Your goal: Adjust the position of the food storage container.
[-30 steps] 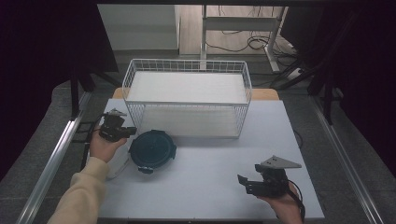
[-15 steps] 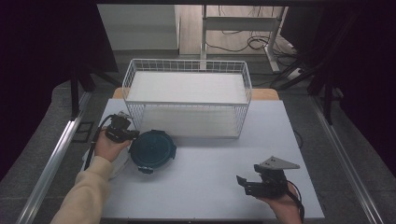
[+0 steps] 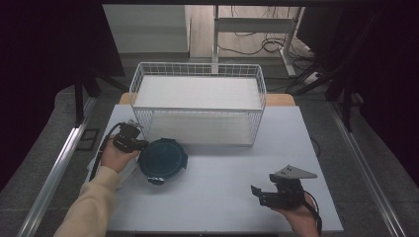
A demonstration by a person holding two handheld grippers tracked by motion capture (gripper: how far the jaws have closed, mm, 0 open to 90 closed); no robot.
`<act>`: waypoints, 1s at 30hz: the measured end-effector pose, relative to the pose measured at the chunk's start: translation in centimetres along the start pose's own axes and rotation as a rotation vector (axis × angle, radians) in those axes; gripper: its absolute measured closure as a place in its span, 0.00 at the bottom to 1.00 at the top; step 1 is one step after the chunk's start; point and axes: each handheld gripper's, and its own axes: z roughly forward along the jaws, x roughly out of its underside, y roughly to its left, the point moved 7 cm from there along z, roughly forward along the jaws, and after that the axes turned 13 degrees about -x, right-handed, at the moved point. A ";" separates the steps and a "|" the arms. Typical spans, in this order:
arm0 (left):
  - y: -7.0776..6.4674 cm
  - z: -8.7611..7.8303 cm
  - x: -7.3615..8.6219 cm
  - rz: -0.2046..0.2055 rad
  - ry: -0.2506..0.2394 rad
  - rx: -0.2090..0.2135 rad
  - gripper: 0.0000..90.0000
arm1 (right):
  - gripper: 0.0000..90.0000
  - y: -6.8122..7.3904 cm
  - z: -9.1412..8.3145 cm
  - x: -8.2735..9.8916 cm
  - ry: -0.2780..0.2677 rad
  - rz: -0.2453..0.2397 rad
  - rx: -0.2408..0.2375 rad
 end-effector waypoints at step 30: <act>-5.1 -1.2 -0.2 0.040 0.003 0.082 1.00 | 0.24 0.2 0.1 -0.1 -0.003 0.002 0.001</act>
